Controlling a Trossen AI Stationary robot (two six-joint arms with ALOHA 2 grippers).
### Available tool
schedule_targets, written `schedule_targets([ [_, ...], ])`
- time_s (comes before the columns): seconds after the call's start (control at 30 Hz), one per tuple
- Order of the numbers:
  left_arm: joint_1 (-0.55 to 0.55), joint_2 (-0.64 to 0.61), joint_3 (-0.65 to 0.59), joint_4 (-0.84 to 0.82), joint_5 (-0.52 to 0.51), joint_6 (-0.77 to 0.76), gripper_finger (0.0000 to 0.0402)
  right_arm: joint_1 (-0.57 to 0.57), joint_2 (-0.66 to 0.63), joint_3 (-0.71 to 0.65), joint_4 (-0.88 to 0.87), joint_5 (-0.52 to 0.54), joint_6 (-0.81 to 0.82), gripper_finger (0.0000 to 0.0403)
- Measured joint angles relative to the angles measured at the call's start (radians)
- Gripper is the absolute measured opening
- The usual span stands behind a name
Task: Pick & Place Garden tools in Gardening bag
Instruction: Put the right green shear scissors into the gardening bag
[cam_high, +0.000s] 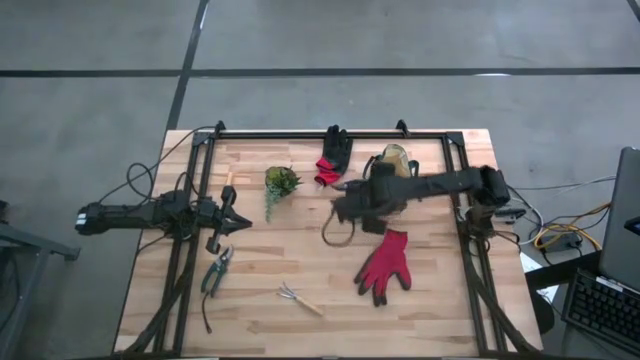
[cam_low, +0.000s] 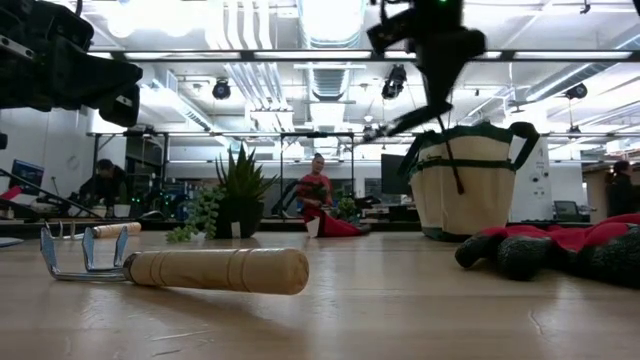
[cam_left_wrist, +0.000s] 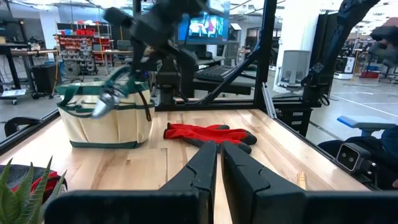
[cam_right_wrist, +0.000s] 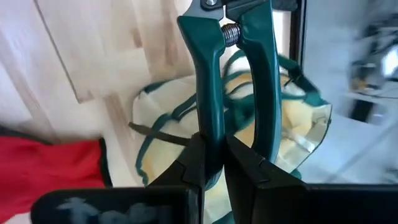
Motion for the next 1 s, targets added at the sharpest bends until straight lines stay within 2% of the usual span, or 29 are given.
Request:
schedule_targets([
  [0.17,0.000,0.000,0.000,0.000,0.000,0.000,0.0028,-0.079,-0.044,0.105,0.003,-0.133,-0.066,0.0029],
  [0.4,0.000,0.000,0.000,0.000,0.000,0.000,0.0028,-0.094,-0.160,0.151,0.001,-0.176,-0.162,0.0029],
  [0.63,0.000,0.000,0.000,0.000,0.000,0.000,0.0028,-0.031,-0.304,0.045,-0.001,-0.182,-0.149,0.0029],
  [1.0,0.000,0.000,0.000,0.000,0.000,0.000,0.0028,0.146,-0.463,-0.265,-0.001,-0.209,-0.111,0.0029],
])
